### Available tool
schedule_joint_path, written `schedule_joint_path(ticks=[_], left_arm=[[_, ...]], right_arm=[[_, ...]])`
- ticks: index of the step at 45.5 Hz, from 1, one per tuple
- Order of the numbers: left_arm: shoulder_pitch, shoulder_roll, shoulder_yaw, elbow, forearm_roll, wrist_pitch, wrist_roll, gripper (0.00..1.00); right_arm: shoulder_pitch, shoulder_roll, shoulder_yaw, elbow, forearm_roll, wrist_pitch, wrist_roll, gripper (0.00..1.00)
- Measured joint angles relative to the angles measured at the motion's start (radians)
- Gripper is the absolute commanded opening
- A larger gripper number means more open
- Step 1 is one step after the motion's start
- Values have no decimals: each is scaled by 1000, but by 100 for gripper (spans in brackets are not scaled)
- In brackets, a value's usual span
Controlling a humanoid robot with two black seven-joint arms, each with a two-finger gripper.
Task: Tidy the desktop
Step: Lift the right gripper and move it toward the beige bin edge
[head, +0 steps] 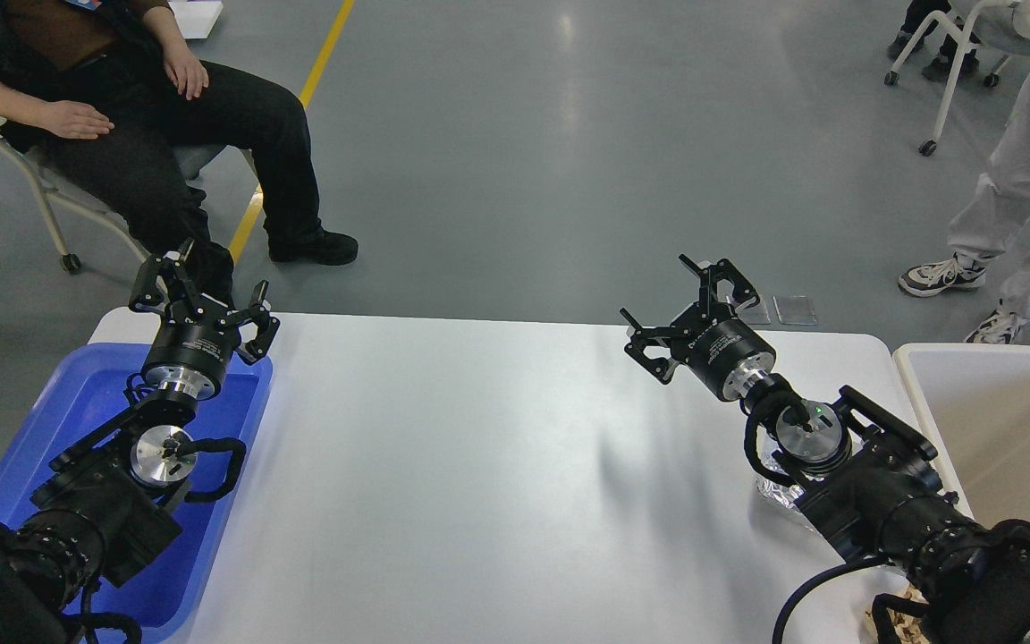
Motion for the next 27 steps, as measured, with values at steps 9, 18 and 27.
schedule_joint_path(ticks=[9,18,27], left_arm=[[0,0,-2,0,-1,0,0,100],[0,-1,-2,0,-1,0,0,100],[0,0,-2,0,-1,0,0,100]], right_arm=[[5,0,-1,-1,0,0,0,100],[10,-2,-8,2,-3,-1,0,100],[18,-52,-44,4,-7,-1,-1,100]])
